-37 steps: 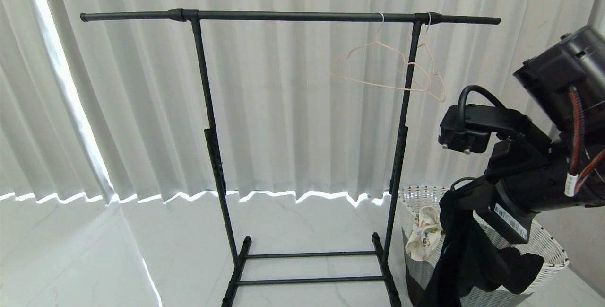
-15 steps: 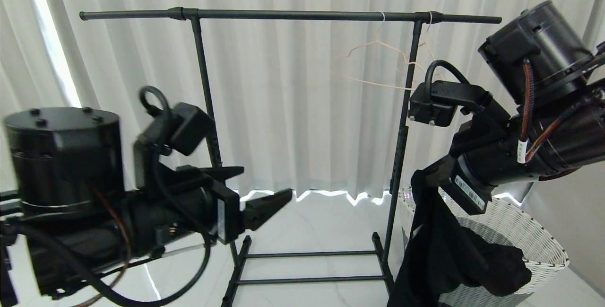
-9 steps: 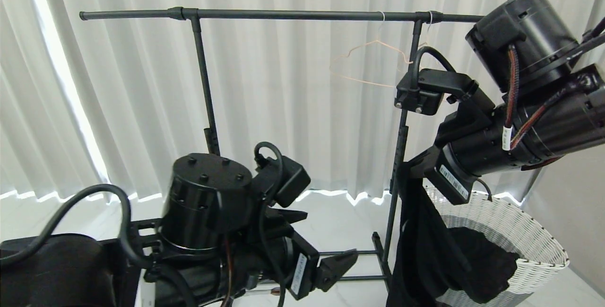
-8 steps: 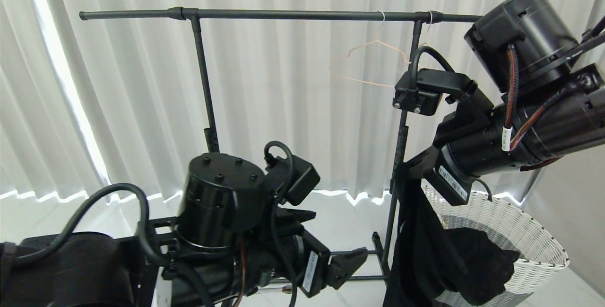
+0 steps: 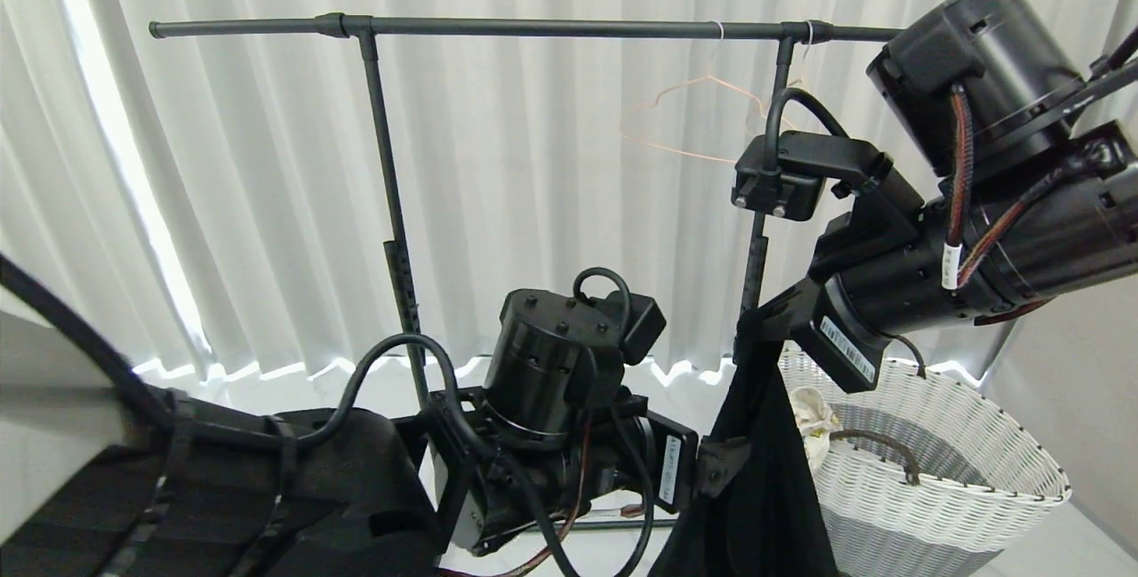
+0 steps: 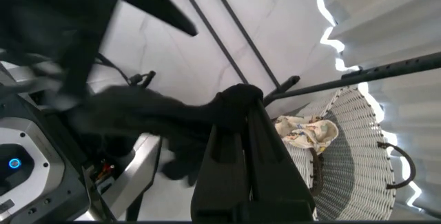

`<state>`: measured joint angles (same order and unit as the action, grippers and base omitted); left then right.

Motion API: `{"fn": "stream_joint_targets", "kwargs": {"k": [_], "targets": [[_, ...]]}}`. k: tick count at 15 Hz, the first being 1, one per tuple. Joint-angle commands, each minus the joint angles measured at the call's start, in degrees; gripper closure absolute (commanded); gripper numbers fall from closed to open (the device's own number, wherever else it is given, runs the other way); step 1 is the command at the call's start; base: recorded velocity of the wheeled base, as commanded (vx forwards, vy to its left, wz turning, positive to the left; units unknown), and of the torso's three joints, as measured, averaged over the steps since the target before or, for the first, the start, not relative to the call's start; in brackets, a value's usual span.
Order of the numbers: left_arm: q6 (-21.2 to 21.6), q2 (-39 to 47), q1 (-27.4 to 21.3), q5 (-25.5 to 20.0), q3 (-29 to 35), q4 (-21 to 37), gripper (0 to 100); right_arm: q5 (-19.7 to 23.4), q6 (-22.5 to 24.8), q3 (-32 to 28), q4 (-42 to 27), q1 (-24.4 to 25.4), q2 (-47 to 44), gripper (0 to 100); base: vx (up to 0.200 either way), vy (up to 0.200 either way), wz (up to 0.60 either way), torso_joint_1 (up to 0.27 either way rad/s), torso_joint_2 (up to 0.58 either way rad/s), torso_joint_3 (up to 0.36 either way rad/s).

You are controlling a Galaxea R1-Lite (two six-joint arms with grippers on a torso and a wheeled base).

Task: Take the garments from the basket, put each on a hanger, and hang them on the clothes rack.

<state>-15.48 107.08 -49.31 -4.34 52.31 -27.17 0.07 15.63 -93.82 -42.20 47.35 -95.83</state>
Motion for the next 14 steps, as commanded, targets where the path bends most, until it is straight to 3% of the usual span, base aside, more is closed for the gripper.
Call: {"fn": "stream_joint_targets", "kwargs": {"k": [1, 5, 8, 11, 14], "targets": [[-2.71, 4.98, 1.67, 2.14, 0.95, -0.42, 0, 0.01, 0.02, -0.05, 0.02, 0.11, 0.47, 100, 0.0, 0.0, 0.0, 0.0, 0.0, 0.0], [-2.8, 1.29, 2.11, 4.43, -6.43, -0.51, 0, 0.01, 0.02, 0.04, 0.1, 0.2, 0.12, 100, 0.0, 0.0, 0.0, 0.0, 0.0, 0.0], [-2.89, -6.27, 1.76, 2.05, -8.89, -0.51, 0, 0.01, -0.07, 0.04, 0.19, 0.99, 0.03, 100, 0.0, 0.0, 0.0, 0.0, 0.0, 0.0], [-2.89, -8.82, 1.59, -0.05, -6.69, -0.51, 0, 0.01, -0.07, 0.04, 0.19, 1.96, 0.03, 100, 0.0, 0.0, 0.0, 0.0, 0.0, 0.0], [-2.89, -4.87, 1.76, 2.58, -5.9, -0.51, 0, -0.07, -0.07, -0.05, 0.19, 2.31, 0.12, 100, 0.0, 0.0, 0.0, 0.0, 0.0, 0.0]]}}
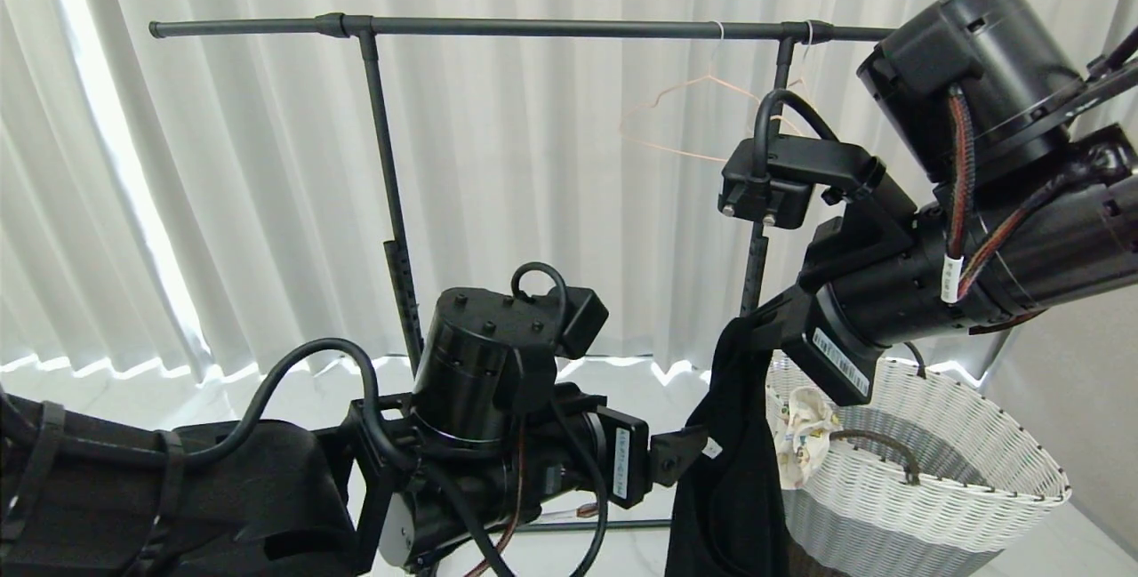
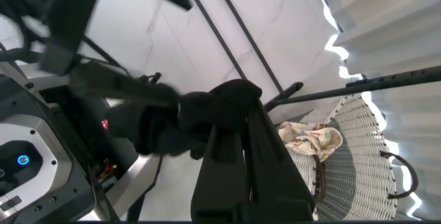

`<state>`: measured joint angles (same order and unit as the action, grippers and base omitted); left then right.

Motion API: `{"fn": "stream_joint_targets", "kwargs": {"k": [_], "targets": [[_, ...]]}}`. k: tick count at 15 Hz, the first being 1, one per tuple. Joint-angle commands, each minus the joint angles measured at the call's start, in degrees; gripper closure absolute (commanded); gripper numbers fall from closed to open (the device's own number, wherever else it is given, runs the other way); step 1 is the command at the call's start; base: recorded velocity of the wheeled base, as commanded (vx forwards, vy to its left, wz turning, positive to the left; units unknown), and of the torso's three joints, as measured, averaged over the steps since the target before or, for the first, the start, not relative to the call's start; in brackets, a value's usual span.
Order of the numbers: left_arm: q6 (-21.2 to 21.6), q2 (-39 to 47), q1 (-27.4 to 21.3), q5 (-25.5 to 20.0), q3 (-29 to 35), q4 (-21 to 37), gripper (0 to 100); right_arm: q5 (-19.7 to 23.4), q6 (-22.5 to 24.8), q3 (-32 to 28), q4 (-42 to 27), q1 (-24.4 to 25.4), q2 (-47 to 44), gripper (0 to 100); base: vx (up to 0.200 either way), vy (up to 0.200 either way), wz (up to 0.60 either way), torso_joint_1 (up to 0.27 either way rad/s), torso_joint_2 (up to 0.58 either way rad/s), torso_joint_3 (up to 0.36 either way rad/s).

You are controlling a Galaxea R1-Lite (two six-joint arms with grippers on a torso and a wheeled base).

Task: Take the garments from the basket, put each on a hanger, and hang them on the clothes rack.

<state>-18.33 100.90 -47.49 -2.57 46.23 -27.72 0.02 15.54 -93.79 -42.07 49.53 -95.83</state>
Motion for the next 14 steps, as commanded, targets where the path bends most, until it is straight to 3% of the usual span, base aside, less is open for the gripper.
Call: {"fn": "stream_joint_targets", "kwargs": {"k": [1, 2, 6, 11, 14], "targets": [[-0.03, 1.58, -0.05, 1.08, 0.18, 0.04, 0, -0.02, 0.01, -0.07, -0.03, 0.13, 0.12, 100, 0.0, 0.0, 0.0, 0.0, 0.0, 0.0], [-0.12, 3.86, -0.05, 4.42, 0.09, 0.04, 0, -0.02, 0.01, -0.07, -0.03, 0.13, 0.29, 100, 0.0, 0.0, 0.0, 0.0, 0.0, 0.0], [-0.12, 6.41, 0.39, 4.86, -0.35, 0.04, 0, -0.11, 0.1, -1.04, -0.03, 0.57, 0.21, 100, 0.0, 0.0, 0.0, 0.0, 0.0, 0.0], [-0.03, 7.12, 0.91, 4.86, -7.73, 0.04, 0, -0.29, 0.01, -1.65, -0.21, 0.57, 0.29, 100, 0.0, 0.0, 0.0, 0.0, 0.0, 0.0], [-0.03, 5.36, 1.44, 4.86, -8.43, 0.04, 0, -0.29, 0.1, -1.65, -0.29, 0.57, 0.29, 100, 0.0, 0.0, 0.0, 0.0, 0.0, 0.0]]}}
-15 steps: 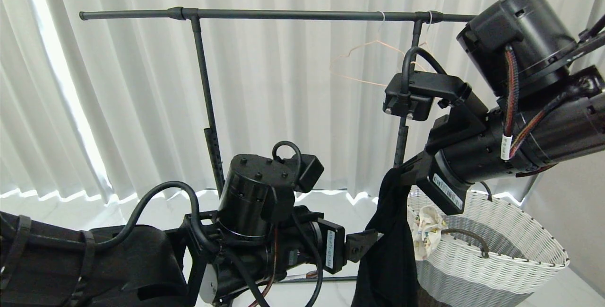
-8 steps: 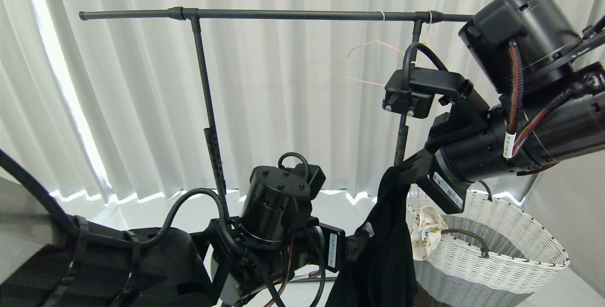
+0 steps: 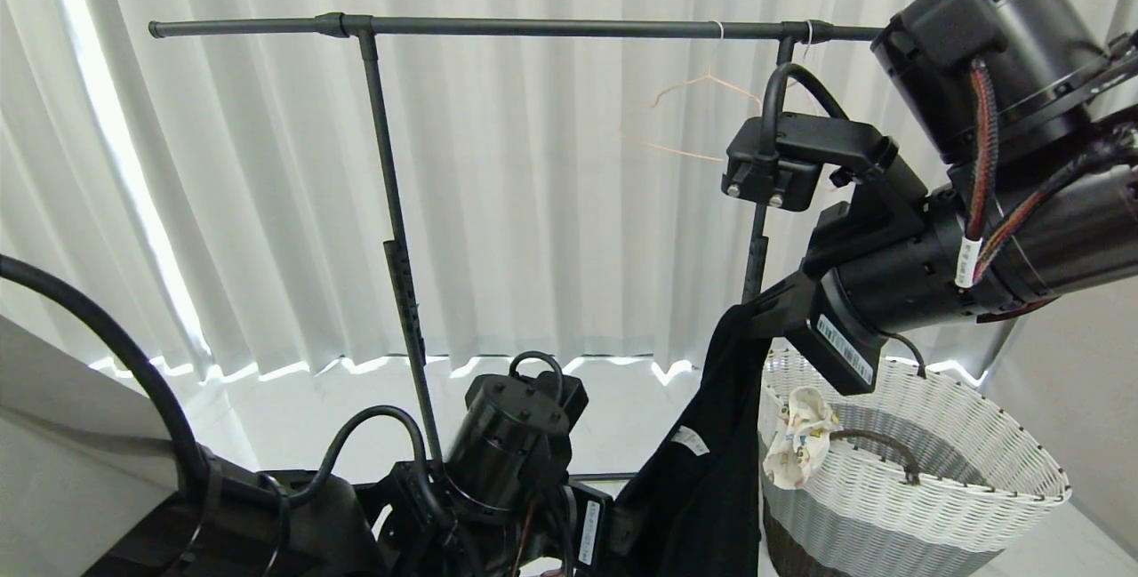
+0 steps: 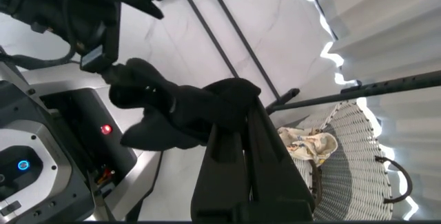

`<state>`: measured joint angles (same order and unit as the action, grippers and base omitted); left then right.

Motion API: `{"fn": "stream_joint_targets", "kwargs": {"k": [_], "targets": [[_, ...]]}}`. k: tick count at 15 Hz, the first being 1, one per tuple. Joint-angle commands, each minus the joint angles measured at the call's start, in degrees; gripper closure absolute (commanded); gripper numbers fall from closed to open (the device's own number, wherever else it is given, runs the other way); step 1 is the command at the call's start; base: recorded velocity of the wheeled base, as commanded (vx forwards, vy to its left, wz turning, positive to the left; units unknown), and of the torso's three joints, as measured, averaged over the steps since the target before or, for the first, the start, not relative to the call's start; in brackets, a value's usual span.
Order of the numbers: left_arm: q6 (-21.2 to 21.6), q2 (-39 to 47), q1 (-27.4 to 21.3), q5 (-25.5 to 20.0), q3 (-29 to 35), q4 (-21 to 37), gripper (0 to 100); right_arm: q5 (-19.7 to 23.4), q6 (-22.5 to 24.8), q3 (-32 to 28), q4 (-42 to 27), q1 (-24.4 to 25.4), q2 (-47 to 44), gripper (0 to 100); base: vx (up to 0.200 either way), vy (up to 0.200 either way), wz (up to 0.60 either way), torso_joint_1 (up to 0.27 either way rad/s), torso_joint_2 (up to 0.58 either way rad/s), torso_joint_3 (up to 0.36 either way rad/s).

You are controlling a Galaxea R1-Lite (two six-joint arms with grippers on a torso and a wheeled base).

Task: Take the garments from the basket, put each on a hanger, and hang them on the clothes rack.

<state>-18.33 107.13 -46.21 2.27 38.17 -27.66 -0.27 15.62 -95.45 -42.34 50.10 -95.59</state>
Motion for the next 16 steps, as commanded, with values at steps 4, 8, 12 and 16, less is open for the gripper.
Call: {"fn": "stream_joint_targets", "kwargs": {"k": [4, 8, 12, 16], "targets": [[0.14, -3.6, 0.34, 2.3, -4.33, -0.03, 100, -0.17, -0.06, 0.53, -0.11, -0.01, 0.4, 100, 0.0, 0.0, 0.0, 0.0, 0.0, 0.0], [4.1, -11.24, 2.53, 9.6, -4.86, 0.06, 100, -0.17, -4.89, 6.07, -0.03, -0.01, 0.58, 100, 0.0, 0.0, 0.0, 0.0, 0.0, 0.0], [19.65, -28.73, 10.71, -1.39, 0.68, 17.03, 100, -0.26, -7.09, 10.9, 0.15, 0.17, 3.39, 100, 0.0, 0.0, 0.0, 0.0, 0.0, 0.0], [20.97, -28.56, 11.23, -5.52, 30.83, 41.2, 100, -1.14, -7.0, 10.2, 0.24, -0.18, 8.93, 100, 0.0, 0.0, 0.0, 0.0, 0.0, 0.0]]}}
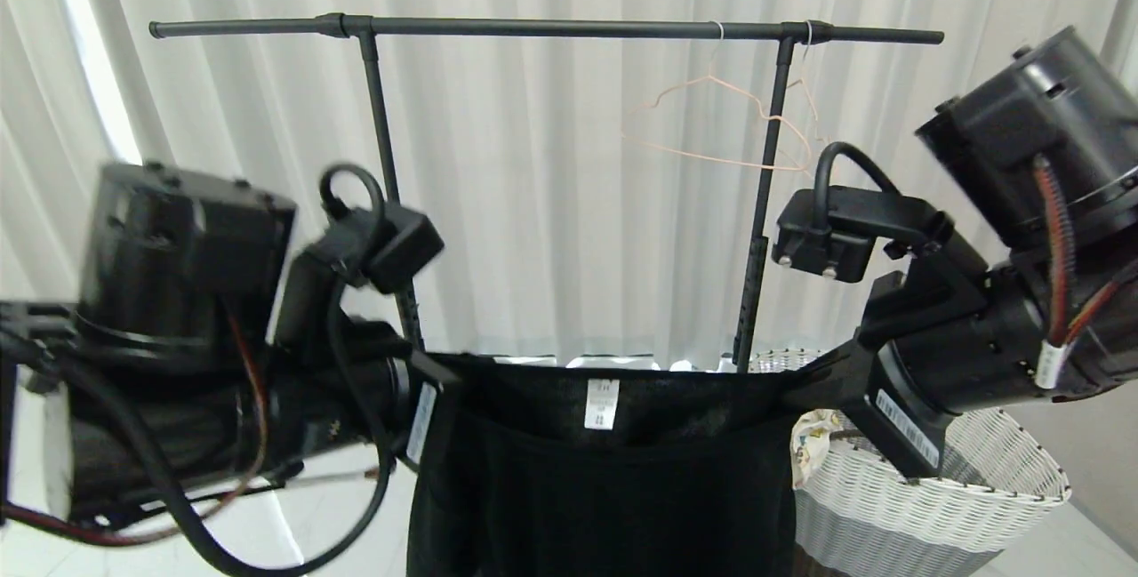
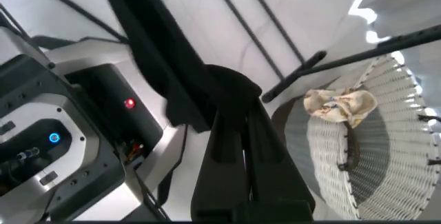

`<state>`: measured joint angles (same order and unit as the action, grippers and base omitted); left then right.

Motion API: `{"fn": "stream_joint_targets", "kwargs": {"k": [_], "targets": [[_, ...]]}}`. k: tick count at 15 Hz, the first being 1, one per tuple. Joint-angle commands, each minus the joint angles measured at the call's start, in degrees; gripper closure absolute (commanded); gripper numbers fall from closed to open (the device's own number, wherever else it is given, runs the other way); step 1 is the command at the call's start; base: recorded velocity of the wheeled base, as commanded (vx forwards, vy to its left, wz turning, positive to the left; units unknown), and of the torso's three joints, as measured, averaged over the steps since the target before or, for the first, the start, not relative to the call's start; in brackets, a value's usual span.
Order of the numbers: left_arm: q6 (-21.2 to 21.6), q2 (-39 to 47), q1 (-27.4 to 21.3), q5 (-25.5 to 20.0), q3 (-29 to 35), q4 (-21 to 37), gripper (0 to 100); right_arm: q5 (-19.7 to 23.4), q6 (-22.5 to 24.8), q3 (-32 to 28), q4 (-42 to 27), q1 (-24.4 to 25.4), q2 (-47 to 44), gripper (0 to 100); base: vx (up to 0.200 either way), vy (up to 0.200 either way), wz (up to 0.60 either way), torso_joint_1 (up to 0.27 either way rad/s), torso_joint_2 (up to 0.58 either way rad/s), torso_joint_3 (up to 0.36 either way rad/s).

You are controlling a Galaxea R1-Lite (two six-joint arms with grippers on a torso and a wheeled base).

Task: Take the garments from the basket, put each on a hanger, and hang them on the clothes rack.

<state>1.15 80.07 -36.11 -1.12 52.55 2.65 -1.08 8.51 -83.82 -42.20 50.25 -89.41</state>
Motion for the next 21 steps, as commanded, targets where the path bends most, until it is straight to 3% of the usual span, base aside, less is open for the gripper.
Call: {"fn": "stream_joint_targets", "kwargs": {"k": [1, 4, 7, 8, 9, 11, 13, 18, 21], "targets": [[1.49, 0.18, 1.04, -2.13, 23.3, 15.02, 100, -1.2, 0.1, -5.03, 0.1, -1.56, 2.75, 100, 0.0, 0.0, 0.0, 0.0, 0.0, 0.0], [1.4, 2.11, -1.77, -1.87, 33.75, 24.25, 100, -1.29, 0.28, -19.1, -2.09, -4.9, -0.07, 100, 0.0, 0.0, 0.0, 0.0, 0.0, 0.0], [1.4, 1.76, -4.94, 0.15, 33.84, 24.16, 100, -1.29, 0.28, -30.52, -9.12, -5.25, -1.65, 100, 0.0, 0.0, 0.0, 0.0, 0.0, 0.0], [1.67, 1.76, -5.64, 1.03, 33.93, 24.16, 100, -1.2, 0.37, -30.77, -10.62, -4.99, -0.86, 100, 0.0, 0.0, 0.0, 0.0, 0.0, 0.0], [4.83, 1.85, -5.82, 0.95, 33.93, 23.28, 100, -1.02, 0.37, -30.44, -11.85, -4.72, 0.81, 100, 0.0, 0.0, 0.0, 0.0, 0.0, 0.0], [10.46, 3.25, -5.82, 0.59, 33.4, 16.34, 100, -0.06, 0.19, -29.29, -16.68, -3.23, 4.06, 100, 0.0, 0.0, 0.0, 0.0, 0.0, 0.0], [12.83, 4.92, -5.9, 0.24, 33.84, 12.56, 100, 0.82, 0.1, -26.48, -18.79, -0.77, 7.32, 100, 0.0, 0.0, 0.0, 0.0, 0.0, 0.0], [13.71, 5.71, -7.49, 0.24, 34.02, 12.38, 100, 0.73, 0.1, -22.26, -18.35, 3.36, 9.43, 100, 0.0, 0.0, 0.0, 0.0, 0.0, 0.0], [13.62, 3.69, -7.66, 0.24, 32.96, 12.56, 100, 0.56, 0.1, -22.53, -15.36, 2.22, 7.93, 100, 0.0, 0.0, 0.0, 0.0, 0.0, 0.0]]}}
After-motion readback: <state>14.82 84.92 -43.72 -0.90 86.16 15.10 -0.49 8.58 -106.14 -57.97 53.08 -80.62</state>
